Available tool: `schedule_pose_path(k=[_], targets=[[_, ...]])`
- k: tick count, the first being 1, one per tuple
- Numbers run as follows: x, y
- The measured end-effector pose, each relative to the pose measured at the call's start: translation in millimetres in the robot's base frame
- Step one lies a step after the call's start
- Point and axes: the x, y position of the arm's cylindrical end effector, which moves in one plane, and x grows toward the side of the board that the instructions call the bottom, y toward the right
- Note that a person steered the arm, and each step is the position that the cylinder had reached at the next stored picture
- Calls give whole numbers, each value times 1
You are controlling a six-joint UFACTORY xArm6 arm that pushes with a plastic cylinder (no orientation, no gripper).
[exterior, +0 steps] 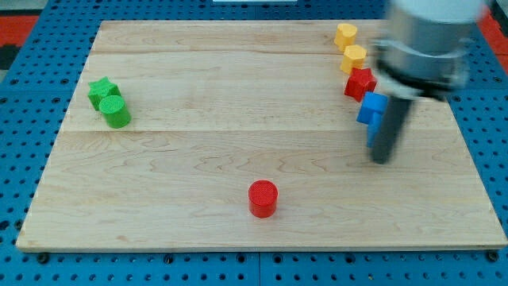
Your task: Place the red star over the red circle
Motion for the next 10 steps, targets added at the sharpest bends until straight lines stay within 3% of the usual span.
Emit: schedule_pose_path(k=[1,2,4,5,6,7,8,9,10], targets=[[-25,72],[-105,57],[-141,-86],[-184,-68],[-171,-145],[-118,-150],[-119,-158],[-116,-201],[-73,-204]])
